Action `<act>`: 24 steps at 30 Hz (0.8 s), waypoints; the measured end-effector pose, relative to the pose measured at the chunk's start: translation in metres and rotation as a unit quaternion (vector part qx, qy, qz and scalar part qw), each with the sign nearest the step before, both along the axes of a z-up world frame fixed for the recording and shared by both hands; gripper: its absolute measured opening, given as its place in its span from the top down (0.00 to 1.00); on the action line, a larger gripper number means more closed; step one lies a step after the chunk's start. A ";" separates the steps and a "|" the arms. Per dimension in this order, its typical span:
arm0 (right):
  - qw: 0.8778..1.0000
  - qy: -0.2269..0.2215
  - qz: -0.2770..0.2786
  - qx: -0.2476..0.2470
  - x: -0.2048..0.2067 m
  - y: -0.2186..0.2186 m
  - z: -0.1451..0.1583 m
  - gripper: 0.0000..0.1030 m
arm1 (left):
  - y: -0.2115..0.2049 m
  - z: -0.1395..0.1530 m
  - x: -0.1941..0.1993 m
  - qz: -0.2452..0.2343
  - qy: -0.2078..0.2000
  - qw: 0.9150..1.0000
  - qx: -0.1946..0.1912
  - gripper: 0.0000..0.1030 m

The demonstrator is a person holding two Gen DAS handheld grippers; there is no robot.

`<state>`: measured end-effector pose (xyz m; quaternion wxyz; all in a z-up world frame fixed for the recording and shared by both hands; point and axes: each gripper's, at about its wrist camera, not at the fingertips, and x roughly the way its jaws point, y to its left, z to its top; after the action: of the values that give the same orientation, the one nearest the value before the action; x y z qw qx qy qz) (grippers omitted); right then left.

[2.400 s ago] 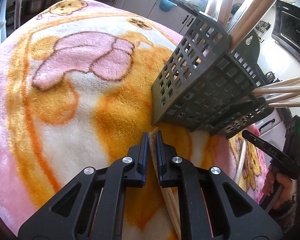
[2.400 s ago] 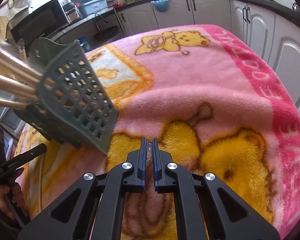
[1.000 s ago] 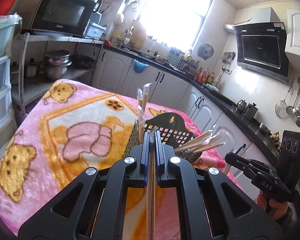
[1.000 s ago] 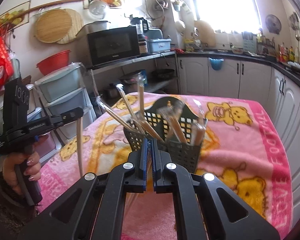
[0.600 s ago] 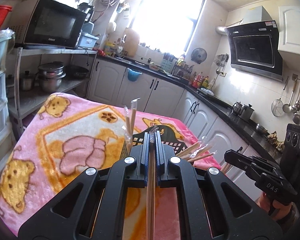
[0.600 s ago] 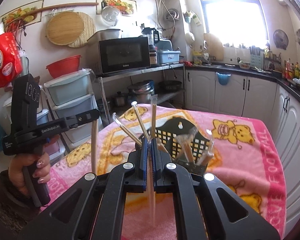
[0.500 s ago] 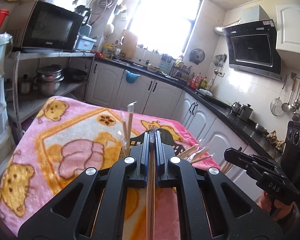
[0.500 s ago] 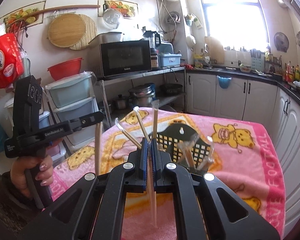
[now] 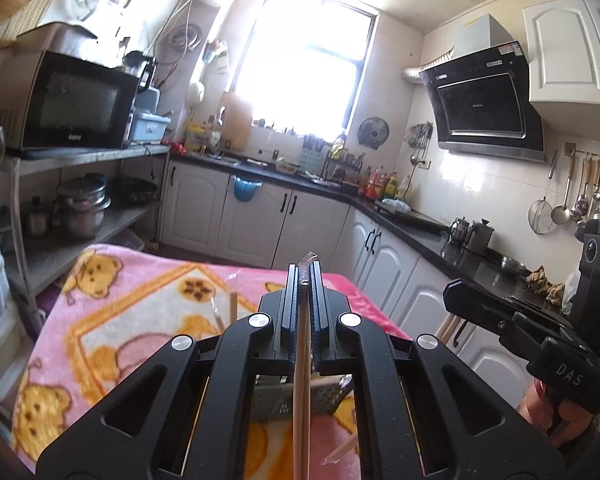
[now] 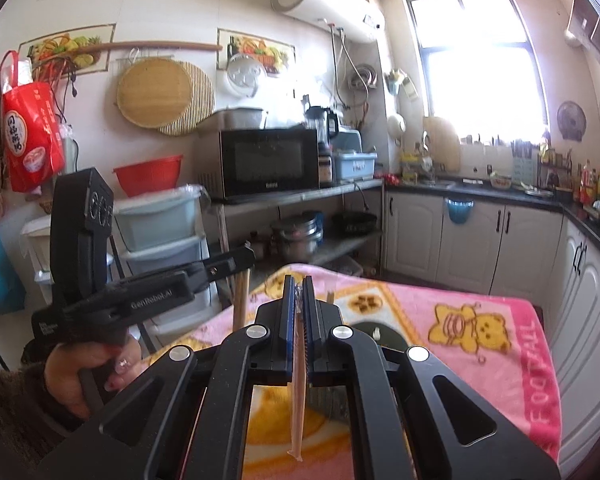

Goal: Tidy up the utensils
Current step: 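Lift the left tool's chopstick above the caddy while the right tool carries its pair there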

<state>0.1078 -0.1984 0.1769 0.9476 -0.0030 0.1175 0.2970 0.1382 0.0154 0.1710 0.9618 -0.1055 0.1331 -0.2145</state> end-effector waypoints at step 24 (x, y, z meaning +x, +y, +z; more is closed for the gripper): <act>0.995 -0.069 -0.052 0.056 0.043 -0.023 0.070 0.96 | -0.014 0.070 0.028 0.018 -0.082 0.996 -0.007 0.97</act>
<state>0.1511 -0.2215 0.2467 0.9663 0.0360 0.0345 0.2525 0.1662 0.0017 0.2411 0.9724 -0.0968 0.0504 -0.2062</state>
